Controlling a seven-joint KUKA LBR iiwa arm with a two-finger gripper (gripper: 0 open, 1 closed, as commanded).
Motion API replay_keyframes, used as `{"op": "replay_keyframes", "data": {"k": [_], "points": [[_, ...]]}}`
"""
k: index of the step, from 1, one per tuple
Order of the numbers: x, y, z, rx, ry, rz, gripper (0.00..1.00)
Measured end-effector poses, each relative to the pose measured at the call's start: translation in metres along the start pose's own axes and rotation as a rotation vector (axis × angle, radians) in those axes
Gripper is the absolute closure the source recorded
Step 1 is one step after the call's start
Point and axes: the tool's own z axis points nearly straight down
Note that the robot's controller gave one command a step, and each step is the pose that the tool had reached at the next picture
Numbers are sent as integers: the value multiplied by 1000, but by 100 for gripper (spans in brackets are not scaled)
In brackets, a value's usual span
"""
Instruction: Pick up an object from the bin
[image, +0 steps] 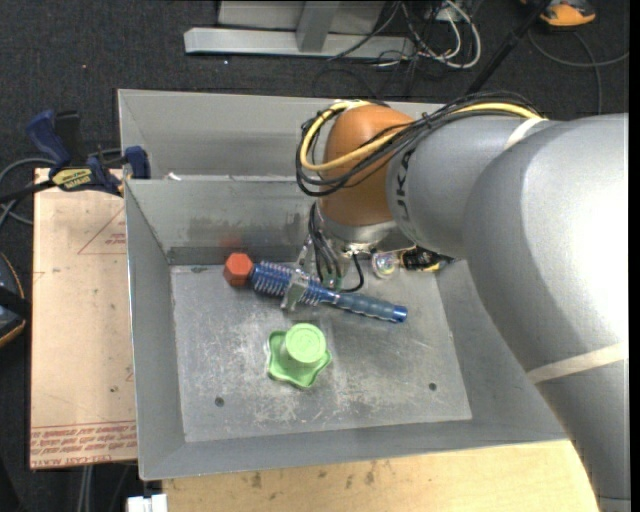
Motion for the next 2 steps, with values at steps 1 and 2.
{"op": "replay_keyframes", "data": {"k": [1, 2], "points": [[-2, 1, -61, 2, 1, -2, 100], [-3, 1, -86, 3, 4, -3, 100]]}}
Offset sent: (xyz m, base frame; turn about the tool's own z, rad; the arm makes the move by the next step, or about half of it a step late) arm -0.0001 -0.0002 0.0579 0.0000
